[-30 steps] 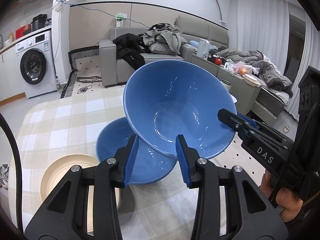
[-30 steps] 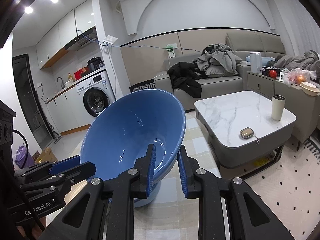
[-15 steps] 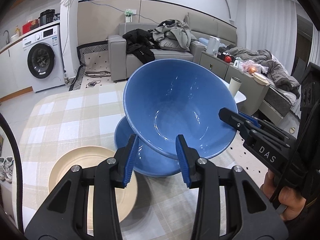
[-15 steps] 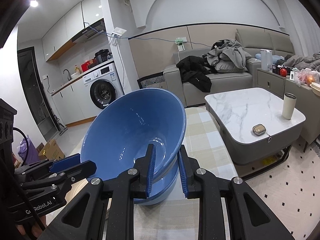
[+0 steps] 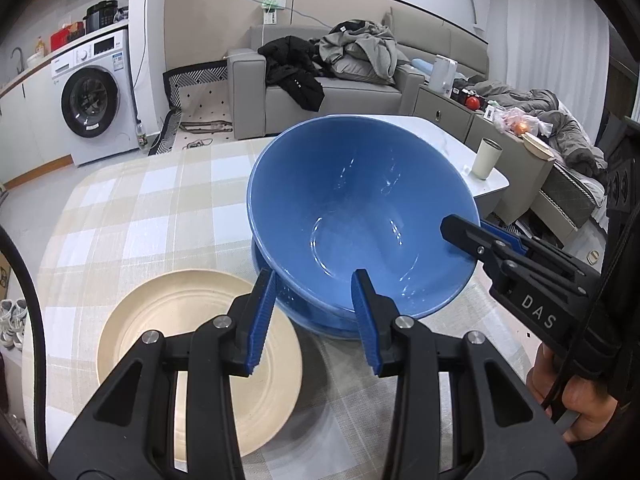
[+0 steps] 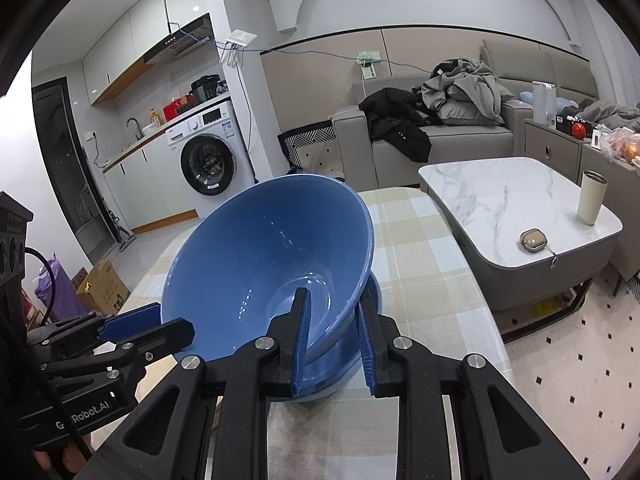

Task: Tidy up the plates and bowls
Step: 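Lower the bowls into the other blue bowls and open the left tool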

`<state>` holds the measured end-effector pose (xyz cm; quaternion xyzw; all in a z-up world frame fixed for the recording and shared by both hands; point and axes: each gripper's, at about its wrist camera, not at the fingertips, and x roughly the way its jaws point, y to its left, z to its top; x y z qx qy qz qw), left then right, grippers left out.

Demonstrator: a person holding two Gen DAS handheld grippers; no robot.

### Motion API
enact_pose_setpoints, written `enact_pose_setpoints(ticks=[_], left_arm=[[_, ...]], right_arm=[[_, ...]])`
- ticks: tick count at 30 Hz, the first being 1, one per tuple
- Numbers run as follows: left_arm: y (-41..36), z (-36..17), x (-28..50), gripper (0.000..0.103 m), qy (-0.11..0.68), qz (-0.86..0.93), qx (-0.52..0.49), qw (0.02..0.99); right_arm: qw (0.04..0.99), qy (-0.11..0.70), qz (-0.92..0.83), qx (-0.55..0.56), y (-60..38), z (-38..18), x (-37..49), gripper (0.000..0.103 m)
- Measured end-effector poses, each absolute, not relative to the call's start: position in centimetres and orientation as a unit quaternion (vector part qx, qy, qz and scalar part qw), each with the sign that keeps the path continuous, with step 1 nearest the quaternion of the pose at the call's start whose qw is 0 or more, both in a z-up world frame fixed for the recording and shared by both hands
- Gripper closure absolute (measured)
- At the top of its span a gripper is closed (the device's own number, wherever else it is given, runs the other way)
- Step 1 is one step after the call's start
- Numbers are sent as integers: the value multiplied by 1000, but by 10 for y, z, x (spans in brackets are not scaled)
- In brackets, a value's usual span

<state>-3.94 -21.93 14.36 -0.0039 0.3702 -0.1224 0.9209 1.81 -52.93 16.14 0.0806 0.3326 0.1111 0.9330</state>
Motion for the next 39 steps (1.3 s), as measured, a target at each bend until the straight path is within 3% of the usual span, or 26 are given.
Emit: enact_pose_setpoints(ticks=[20, 39], left_arm=[[-217, 84, 19, 67, 407, -111, -1, 907], [-209, 76, 18, 65, 414, -125, -11, 902]], right_arm=[[921, 373, 101, 51, -514, 123, 37, 79], [922, 373, 94, 49, -514, 122, 37, 79]])
